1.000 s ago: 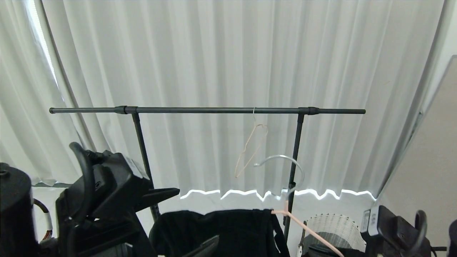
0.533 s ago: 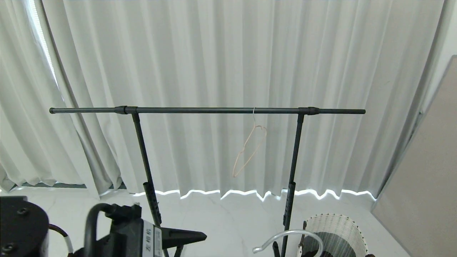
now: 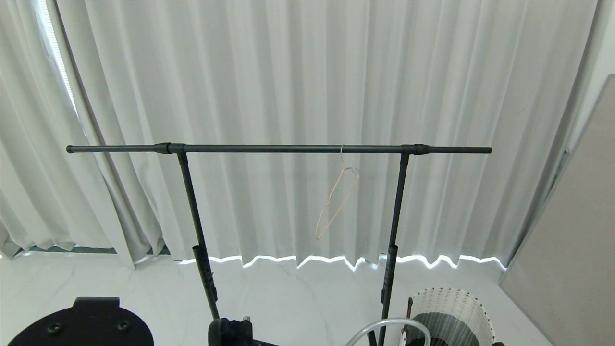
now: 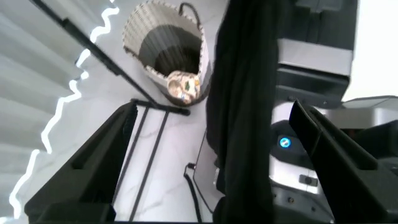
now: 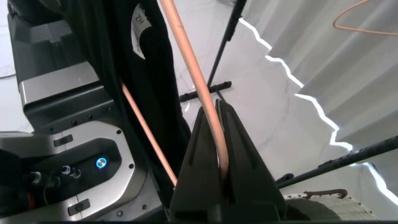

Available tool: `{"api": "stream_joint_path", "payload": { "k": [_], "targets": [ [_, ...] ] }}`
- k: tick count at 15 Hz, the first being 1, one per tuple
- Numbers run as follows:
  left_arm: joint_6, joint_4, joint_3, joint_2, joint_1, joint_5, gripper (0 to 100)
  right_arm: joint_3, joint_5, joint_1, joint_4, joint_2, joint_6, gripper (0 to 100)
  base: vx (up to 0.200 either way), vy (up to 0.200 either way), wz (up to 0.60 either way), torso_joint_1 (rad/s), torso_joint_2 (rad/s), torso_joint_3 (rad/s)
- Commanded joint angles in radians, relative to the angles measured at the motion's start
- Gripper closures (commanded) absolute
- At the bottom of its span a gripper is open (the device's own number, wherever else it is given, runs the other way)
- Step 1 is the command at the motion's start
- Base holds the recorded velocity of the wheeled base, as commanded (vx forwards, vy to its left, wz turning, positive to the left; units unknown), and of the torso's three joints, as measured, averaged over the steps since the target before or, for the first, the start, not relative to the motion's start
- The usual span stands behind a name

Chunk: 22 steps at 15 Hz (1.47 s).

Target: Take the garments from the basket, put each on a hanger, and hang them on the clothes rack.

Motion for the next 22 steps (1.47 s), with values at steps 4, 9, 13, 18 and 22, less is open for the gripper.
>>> {"api": "stream_joint_path", "payload": {
  "k": [4, 9, 13, 18, 22],
  "targets": [
    [0.000, 0.000, 0.009, 0.014, 0.014, 0.002, 0, -0.016, -0.001, 0.000, -0.001, 0.000, -0.002, 100, 0.000, 0.000, 0.00, 0.000, 0.00, 0.000],
    [0.000, 0.000, 0.009, 0.014, 0.013, 0.007, 100, -0.022, -0.005, 0.000, -0.001, -0.003, -0.002, 100, 0.000, 0.000, 0.00, 0.000, 0.00, 0.000],
    [0.000, 0.000, 0.019, 0.018, 0.021, 0.016, 100, -0.027, -0.013, 0.000, -0.001, -0.006, -0.002, 100, 0.000, 0.000, 0.00, 0.000, 0.00, 0.000],
    [0.001, 0.000, 0.025, 0.018, 0.064, 0.156, 100, -0.025, -0.021, -0.001, -0.001, -0.006, -0.003, 0, 0.000, 0.000, 0.00, 0.000, 0.00, 0.000],
    [0.004, 0.000, 0.046, 0.030, 0.096, 0.367, 100, -0.019, -0.086, -0.010, 0.001, -0.005, 0.001, 0, 0.000, 0.000, 0.00, 0.000, 0.00, 0.000]
  ]
}}
